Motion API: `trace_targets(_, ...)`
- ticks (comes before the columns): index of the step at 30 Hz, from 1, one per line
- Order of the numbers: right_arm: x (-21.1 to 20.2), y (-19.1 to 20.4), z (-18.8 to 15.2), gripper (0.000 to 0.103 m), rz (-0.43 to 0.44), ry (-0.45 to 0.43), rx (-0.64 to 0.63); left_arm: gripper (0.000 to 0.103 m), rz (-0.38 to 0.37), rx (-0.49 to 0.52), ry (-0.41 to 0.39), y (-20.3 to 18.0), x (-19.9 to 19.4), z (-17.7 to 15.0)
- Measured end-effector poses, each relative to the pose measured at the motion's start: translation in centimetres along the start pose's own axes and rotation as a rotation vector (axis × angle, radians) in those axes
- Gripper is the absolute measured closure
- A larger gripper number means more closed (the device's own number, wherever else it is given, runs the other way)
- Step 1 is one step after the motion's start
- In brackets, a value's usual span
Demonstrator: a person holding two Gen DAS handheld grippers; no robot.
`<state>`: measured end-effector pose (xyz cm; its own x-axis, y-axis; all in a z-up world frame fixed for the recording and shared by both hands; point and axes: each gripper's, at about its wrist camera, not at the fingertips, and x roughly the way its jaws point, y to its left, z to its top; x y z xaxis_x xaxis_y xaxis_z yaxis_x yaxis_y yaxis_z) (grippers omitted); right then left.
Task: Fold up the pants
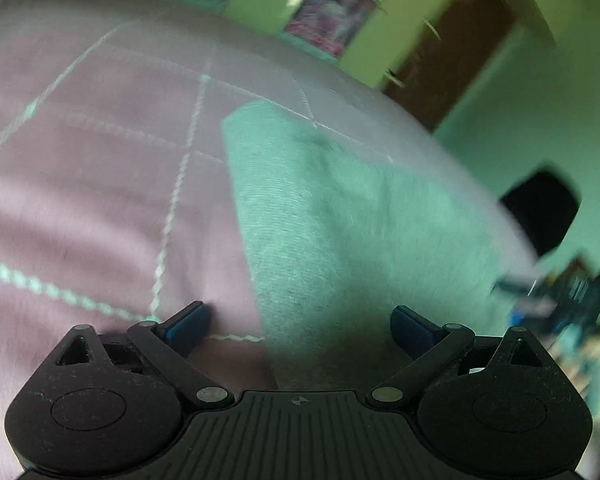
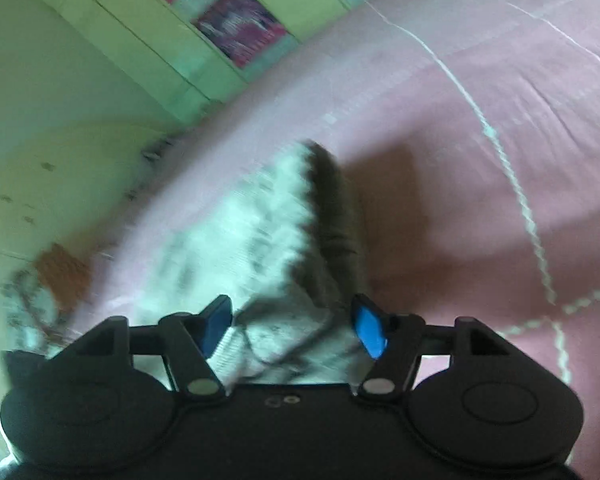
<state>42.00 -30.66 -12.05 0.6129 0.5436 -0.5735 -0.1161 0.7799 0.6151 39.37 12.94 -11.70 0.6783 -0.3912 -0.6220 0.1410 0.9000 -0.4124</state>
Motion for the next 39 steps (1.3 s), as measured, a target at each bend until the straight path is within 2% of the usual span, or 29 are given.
trace_targets(2, 0.9, -0.6, -0.1, 0.028, 0.015, 0.022, 0.084, 0.005, 0.043, 0.038, 0.007, -1.0, -0.1, 0.0)
trace_targets(4, 0.0, 0.0, -0.4, 0.028, 0.009, -0.008, 0.085, 0.005, 0.084, 0.063, -0.011, -1.8, -1.2, -0.1)
trace_targets(7, -2.8, 1.0, -1.7, 0.028, -0.016, -0.066, 0.002, 0.005, 0.145, 0.124, -0.069, -3.6, -2.8, -1.4)
trace_targets(9, -5.3, 0.5, -2.9, 0.023, -0.043, -0.096, -0.053, 0.001, 0.173, 0.141, -0.108, -3.1, -4.7, -3.1)
trace_targets(11, -7.2, 0.5, -4.9, 0.017, -0.091, -0.098, -0.101, 0.0, 0.205, 0.176, -0.091, -3.5, -6.5, -4.6)
trace_targets(14, -10.2, 1.1, -8.1, 0.017, -0.123, -0.087, -0.143, 0.0, 0.253, 0.234, -0.091, -5.4, -9.0, -6.8)
trace_targets(19, -15.1, 4.0, -12.5, 0.01, -0.118, -0.161, -0.169, 0.0, 0.247, 0.253, -0.105, -8.2, -14.2, -10.2)
trace_targets(24, -19.3, 7.2, -16.0, 0.01, -0.15, -0.247, -0.237, 0.0, 0.241, 0.256, -0.156, -11.9, -17.8, -12.6)
trace_targets(31, -22.0, 10.4, -20.6, 0.009, -0.225, -0.317, -0.274, 0.0, 0.228, 0.248, -0.202, -15.4, -21.2, -14.6)
trace_targets(34, -22.1, 11.7, -21.4, 0.009, -0.247, -0.291, -0.333, 0.0, 0.208, 0.238, -0.199, -16.6, -22.3, -15.8)
trace_targets(36, -22.4, 13.1, -21.9, 0.009, -0.291, -0.315, -0.411, 0.0, 0.208, 0.235, -0.197, -17.2, -22.6, -16.5)
trace_targets(39, -22.6, 14.0, -22.6, 0.009, -0.308, -0.33, -0.413, 0.0, 0.191, 0.203, -0.187, -17.6, -23.0, -17.4)
